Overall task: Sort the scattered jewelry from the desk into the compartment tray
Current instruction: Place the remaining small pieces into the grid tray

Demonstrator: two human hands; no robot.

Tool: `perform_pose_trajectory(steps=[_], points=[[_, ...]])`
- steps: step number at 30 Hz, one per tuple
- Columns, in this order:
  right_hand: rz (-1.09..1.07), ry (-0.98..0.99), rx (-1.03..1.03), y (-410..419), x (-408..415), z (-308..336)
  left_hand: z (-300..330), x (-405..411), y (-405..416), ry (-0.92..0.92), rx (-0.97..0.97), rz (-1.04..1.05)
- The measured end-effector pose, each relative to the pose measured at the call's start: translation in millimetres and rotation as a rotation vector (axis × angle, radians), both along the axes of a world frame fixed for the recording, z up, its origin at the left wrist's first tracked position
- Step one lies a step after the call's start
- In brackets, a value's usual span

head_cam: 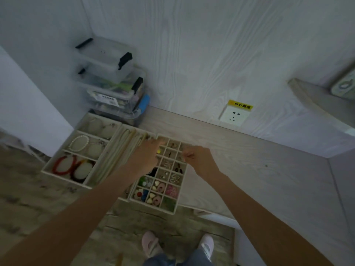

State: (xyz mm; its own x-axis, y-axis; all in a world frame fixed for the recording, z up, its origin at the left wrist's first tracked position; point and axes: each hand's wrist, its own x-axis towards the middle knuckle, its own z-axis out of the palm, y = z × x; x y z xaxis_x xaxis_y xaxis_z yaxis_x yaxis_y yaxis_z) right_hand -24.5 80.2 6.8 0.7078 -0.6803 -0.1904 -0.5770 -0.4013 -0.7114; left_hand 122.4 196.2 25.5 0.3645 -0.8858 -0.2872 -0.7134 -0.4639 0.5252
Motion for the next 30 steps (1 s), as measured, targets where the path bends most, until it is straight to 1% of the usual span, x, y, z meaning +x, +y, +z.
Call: perform_pose_trajectory(steps=[2,6,8,12,15,18,22,30], points=[[0.107,0.129,-0.066,3,-2,-3,-3,2,1,-0.075,0.05,-0.046],[0.297,0.349,-0.286,7,-1,-9,-12,4,5,-0.169,0.061,-0.098],[0.343,0.401,-0.374,9,-1,-11,-17,5,7,-0.183,0.059,-0.111],[0.4,0.413,-0.486,11,-1,-19,-20,6,9,-0.182,0.041,-0.121],[0.425,0.413,-0.531,12,-1,-27,-21,7,10,-0.177,0.025,-0.123],[0.402,0.416,-0.541,14,2,-25,-20,7,10,-0.189,0.018,-0.118],[0.374,0.484,-0.564,17,10,-19,-21,8,9,-0.195,0.041,-0.103],[0.36,0.54,-0.481,18,19,-16,-17,8,9,-0.116,0.102,-0.077]])
